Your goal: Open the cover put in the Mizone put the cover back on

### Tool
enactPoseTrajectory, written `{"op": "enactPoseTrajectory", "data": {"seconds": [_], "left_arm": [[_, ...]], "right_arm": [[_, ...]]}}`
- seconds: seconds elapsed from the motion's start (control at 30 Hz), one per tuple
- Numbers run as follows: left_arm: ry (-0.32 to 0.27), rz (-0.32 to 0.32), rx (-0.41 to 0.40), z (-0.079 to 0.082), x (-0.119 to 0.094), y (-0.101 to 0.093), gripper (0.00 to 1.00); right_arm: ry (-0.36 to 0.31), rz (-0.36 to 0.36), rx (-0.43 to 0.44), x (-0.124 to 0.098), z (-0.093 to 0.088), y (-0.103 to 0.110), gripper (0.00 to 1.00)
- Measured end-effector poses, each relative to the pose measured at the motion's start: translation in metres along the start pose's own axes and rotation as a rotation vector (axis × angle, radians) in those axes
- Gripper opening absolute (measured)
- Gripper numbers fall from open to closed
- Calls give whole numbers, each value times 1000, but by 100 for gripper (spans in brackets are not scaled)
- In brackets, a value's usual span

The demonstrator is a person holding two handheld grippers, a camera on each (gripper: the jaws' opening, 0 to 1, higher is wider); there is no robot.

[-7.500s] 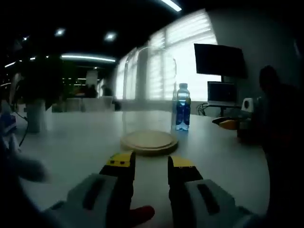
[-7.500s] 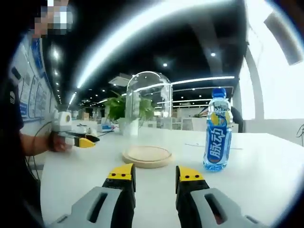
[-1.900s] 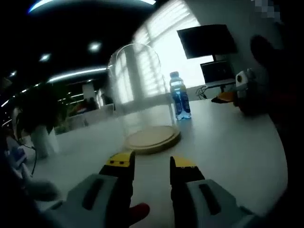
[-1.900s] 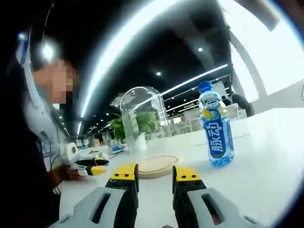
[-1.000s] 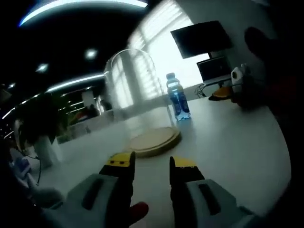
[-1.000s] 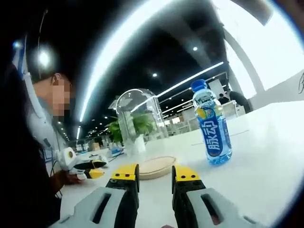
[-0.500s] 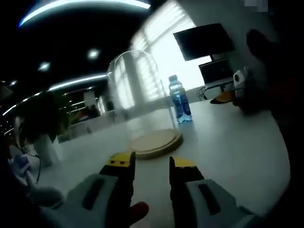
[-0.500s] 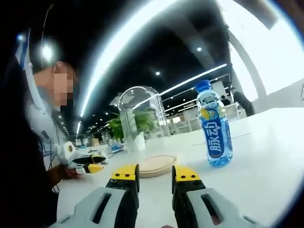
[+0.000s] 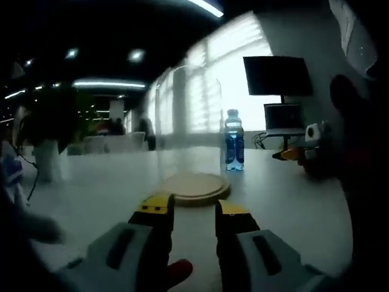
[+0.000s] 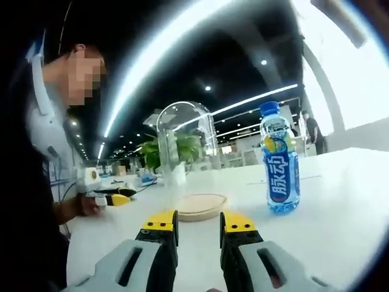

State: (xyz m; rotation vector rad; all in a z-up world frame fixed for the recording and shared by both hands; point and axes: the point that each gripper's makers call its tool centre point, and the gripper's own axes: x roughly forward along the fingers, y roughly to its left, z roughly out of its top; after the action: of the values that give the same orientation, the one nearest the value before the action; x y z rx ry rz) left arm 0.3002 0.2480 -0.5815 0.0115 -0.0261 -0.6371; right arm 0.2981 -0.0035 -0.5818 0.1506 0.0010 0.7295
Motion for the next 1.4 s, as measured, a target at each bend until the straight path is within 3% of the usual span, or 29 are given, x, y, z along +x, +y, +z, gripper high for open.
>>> {"op": "enactPoseTrajectory", "data": {"seconds": [0.23, 0.43, 0.67, 1.4], "left_arm": [[-19, 5, -30, 3, -1, 1, 19], [9, 6, -24, -2, 1, -1, 19], [31, 19, -11, -6, 0, 1, 19], [55, 9, 46, -8, -1, -7, 19]], "right_arm": [[32, 4, -65, 2, -5, 7, 21], [32, 5, -62, 1, -5, 7, 21], [57, 17, -137, 3, -10, 16, 22], [85, 16, -258, 5, -14, 21, 26]]}}
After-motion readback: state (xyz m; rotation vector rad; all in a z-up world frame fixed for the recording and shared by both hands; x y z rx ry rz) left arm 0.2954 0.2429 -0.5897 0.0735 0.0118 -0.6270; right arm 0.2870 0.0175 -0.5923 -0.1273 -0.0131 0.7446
